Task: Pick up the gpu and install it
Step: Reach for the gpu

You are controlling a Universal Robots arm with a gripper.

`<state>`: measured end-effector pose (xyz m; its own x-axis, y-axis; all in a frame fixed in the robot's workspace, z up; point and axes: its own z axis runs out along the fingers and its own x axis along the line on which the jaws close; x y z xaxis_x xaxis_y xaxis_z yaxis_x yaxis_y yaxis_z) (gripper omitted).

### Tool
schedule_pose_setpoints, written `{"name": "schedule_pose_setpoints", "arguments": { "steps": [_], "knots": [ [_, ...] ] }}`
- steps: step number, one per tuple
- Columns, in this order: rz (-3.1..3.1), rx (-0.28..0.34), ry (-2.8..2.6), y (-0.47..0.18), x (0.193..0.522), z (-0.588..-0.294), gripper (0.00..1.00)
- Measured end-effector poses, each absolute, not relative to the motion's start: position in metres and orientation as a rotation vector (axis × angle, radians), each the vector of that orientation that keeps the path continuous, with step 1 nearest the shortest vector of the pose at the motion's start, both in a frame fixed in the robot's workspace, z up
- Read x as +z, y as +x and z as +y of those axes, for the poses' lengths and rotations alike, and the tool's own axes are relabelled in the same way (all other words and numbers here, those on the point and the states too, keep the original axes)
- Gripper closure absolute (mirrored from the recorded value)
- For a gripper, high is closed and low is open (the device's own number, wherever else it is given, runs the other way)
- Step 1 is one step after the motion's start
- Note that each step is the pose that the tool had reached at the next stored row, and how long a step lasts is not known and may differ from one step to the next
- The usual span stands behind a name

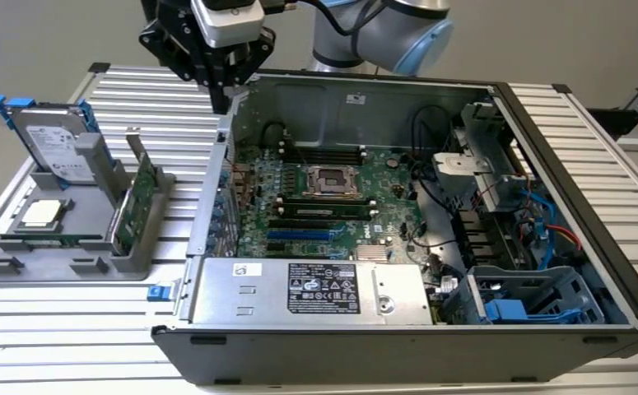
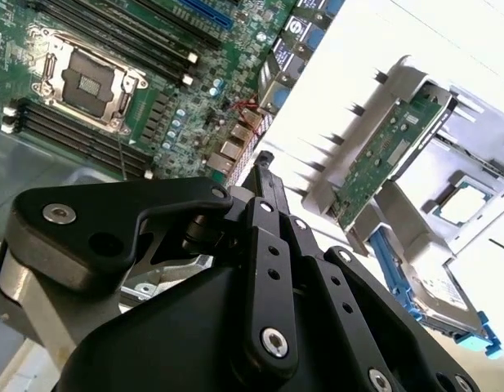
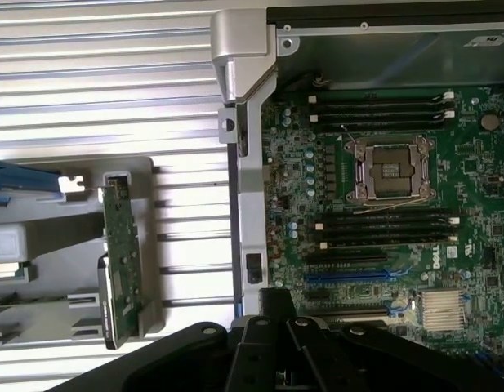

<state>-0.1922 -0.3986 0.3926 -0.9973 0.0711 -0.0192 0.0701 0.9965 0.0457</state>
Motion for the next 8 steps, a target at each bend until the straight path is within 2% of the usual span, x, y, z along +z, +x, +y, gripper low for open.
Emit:
{"name": "schedule_pose_setpoints", "arguments": {
  "steps": [8],
  "knots": [
    [3.118,0.070,0.110,-0.2002,0.3926,-0.3985,1.00]
  ]
}}
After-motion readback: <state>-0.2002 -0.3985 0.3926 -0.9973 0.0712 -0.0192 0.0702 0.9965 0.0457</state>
